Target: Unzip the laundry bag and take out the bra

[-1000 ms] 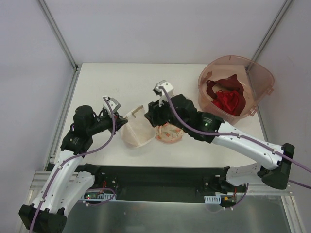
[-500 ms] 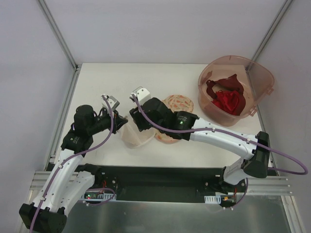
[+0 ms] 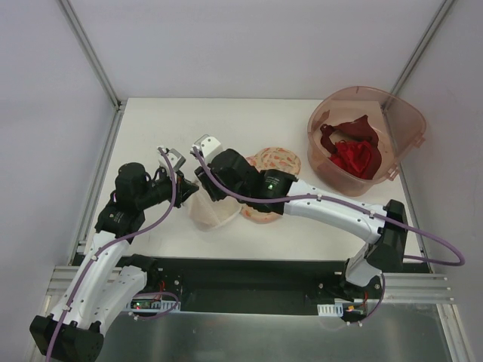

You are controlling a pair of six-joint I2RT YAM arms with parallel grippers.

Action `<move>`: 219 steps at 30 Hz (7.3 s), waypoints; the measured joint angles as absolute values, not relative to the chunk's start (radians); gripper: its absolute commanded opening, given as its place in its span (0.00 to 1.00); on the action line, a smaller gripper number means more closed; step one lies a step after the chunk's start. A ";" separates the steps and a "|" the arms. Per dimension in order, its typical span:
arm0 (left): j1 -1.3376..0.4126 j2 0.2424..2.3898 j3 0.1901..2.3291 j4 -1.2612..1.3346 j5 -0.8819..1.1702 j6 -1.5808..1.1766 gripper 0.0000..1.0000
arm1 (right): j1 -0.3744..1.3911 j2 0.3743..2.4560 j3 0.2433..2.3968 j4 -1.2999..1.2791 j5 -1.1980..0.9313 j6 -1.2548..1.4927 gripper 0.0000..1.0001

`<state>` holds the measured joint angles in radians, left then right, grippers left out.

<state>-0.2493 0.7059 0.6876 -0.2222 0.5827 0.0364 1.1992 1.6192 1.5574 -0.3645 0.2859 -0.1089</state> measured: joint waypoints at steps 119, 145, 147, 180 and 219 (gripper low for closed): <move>-0.250 0.600 0.671 -0.294 0.622 0.101 0.00 | 0.897 1.623 1.452 -0.313 -0.072 -0.001 0.01; -0.414 0.847 0.763 -0.218 0.614 0.068 0.77 | 0.928 1.590 1.396 -0.292 -0.148 0.135 0.01; -0.432 0.878 0.765 -0.209 0.588 0.069 0.73 | 0.928 1.590 1.396 -0.292 -0.148 0.138 0.01; -0.459 0.721 0.716 -0.163 0.537 0.149 0.92 | 0.727 1.561 1.246 -0.162 -0.359 0.246 0.01; -0.655 0.989 0.793 -0.109 0.209 -0.016 0.06 | 0.831 1.453 1.245 -0.191 -0.276 0.292 0.01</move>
